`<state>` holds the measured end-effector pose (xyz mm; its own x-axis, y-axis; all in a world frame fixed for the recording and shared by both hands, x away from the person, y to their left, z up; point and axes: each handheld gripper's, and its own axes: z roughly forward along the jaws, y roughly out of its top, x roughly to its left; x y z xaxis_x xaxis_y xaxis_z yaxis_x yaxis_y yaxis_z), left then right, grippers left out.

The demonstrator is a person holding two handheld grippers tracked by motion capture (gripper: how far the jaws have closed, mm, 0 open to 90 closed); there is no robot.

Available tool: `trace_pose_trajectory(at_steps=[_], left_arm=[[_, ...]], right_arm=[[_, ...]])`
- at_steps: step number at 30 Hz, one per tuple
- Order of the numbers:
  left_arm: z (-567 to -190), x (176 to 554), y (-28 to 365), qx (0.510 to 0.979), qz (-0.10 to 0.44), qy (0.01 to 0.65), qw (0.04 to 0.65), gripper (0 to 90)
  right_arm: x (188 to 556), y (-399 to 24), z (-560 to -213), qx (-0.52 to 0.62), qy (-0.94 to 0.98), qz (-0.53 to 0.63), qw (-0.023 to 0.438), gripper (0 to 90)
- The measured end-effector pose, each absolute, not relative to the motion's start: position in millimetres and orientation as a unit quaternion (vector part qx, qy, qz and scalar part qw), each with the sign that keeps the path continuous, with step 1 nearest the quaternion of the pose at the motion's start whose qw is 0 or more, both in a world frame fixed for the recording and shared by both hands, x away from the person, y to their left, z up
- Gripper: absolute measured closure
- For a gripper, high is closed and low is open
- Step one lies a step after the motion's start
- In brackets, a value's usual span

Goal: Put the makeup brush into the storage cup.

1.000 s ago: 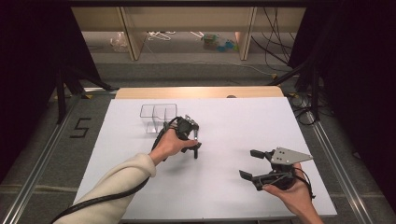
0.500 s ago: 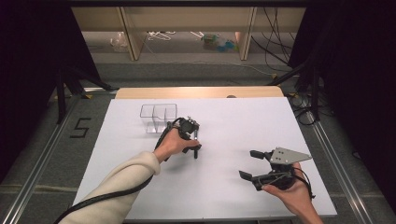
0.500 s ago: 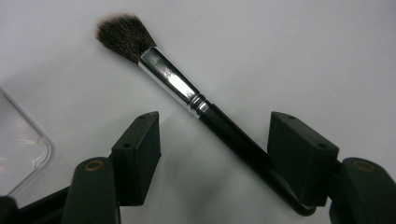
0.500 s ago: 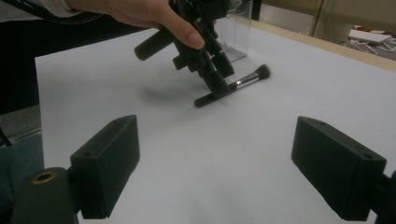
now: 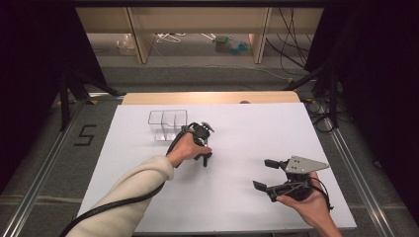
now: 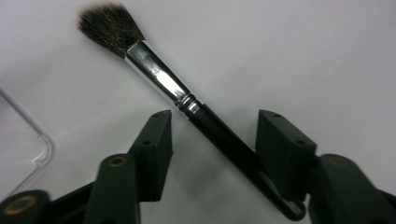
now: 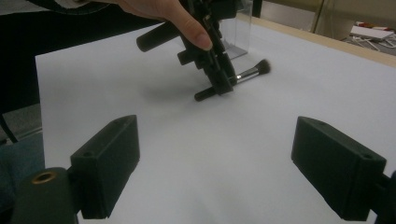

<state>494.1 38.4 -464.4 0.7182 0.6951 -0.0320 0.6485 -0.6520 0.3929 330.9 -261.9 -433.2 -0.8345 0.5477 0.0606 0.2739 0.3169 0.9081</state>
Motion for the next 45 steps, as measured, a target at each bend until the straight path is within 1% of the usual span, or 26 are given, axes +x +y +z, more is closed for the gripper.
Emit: trace_pose_trajectory(at_steps=[2,3,5,8,9,11,12,13,15,17,25,27,30,32,33,36,37,38,39,45], left_arm=[[-464,495,38,0.907,0.060,0.372,0.186,52.6],[-463,496,37,0.905,0.060,0.379,0.185,56.8],[-462,499,37,0.905,0.056,0.384,0.173,58.5],[-460,504,35,0.901,0.042,0.404,0.152,68.9],[-459,503,34,0.895,0.034,0.420,0.149,71.0],[-459,506,35,0.898,0.039,0.413,0.148,72.7],[-459,506,34,0.894,0.031,0.426,0.139,76.9],[-459,506,34,0.894,0.031,0.426,0.139,78.7],[-457,506,34,0.897,0.030,0.422,0.127,78.8],[-459,505,32,0.894,0.037,0.427,0.133,79.1],[-459,505,39,0.892,0.025,0.427,0.146,79.3],[-459,505,42,0.890,0.024,0.429,0.152,79.3],[-458,504,45,0.887,0.026,0.431,0.166,79.3],[-455,502,49,0.890,0.030,0.420,0.177,79.3],[-454,504,51,0.897,0.038,0.401,0.181,79.3],[-452,501,51,0.894,0.040,0.400,0.198,79.3],[-448,499,53,0.898,0.042,0.388,0.204,79.3],[-448,499,53,0.898,0.042,0.388,0.204,79.3],[-448,497,53,0.890,0.049,0.397,0.221,79.3],[-439,487,61,0.883,0.056,0.389,0.258,79.3]], right_arm=[[331,-262,-433,0.255,0.801,0.525,0.130,16.2],[331,-262,-434,0.256,0.801,0.525,0.131,16.2],[331,-262,-434,0.257,0.801,0.525,0.130,16.2],[331,-261,-435,0.256,0.799,0.528,0.130,16.2],[331,-261,-434,0.256,0.802,0.524,0.128,16.2],[331,-261,-434,0.256,0.803,0.524,0.128,16.2],[331,-260,-435,0.256,0.799,0.528,0.131,16.2],[331,-262,-434,0.257,0.804,0.521,0.127,16.2],[331,-262,-435,0.256,0.804,0.521,0.128,16.2],[331,-262,-435,0.258,0.804,0.520,0.128,16.2],[332,-263,-436,0.257,0.806,0.518,0.130,16.3],[331,-262,-436,0.261,0.805,0.518,0.124,16.2],[332,-262,-436,0.259,0.806,0.517,0.128,16.2],[332,-262,-437,0.260,0.807,0.516,0.126,16.2],[332,-262,-437,0.260,0.806,0.516,0.126,16.3],[332,-262,-437,0.260,0.807,0.515,0.126,16.2],[332,-263,-436,0.263,0.810,0.508,0.131,16.2],[332,-263,-436,0.263,0.810,0.508,0.131,16.2],[333,-262,-437,0.261,0.807,0.514,0.130,16.2],[332,-263,-437,0.263,0.810,0.507,0.132,16.2]])
